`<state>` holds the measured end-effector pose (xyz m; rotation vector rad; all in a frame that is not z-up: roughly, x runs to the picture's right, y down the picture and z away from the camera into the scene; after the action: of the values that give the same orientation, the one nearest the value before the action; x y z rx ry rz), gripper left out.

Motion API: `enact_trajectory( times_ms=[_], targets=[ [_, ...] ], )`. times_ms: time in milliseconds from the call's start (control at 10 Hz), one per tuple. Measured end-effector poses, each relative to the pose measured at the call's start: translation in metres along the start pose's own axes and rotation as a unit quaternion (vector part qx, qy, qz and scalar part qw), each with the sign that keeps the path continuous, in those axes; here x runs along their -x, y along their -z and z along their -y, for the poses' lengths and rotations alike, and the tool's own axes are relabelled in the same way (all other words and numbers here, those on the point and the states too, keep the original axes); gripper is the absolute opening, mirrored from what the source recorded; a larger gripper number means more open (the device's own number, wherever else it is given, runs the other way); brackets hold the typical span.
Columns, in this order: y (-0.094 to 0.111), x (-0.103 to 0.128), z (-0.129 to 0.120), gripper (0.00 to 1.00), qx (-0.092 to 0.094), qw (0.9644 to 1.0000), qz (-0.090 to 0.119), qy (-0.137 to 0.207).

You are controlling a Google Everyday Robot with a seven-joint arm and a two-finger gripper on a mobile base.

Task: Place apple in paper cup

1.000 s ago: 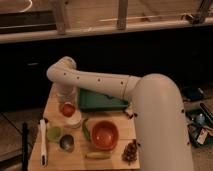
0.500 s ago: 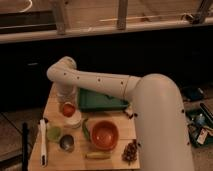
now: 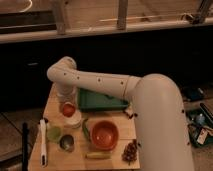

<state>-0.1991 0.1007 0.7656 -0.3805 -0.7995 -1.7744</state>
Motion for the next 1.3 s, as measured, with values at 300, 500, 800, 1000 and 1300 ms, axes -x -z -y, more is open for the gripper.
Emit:
enact_trajectory(
  times_ms=[300, 500, 800, 1000, 1300],
  targets=[
    [-0.009, -0.009, -0.001, 0.73, -0.011, 0.9999, 0.009, 0.003],
    [-0.014, -0.013, 0.002, 0.80, -0.015, 0.9998, 0.013, 0.007],
    [-0.014, -0.015, 0.000, 0.80, -0.017, 0.9997, 0.014, 0.009],
    [-0.014, -0.015, 0.001, 0.80, -0.018, 0.9997, 0.014, 0.011],
    [-0.013, -0.015, 0.002, 0.80, -0.021, 0.9995, 0.008, 0.020]
  ],
)
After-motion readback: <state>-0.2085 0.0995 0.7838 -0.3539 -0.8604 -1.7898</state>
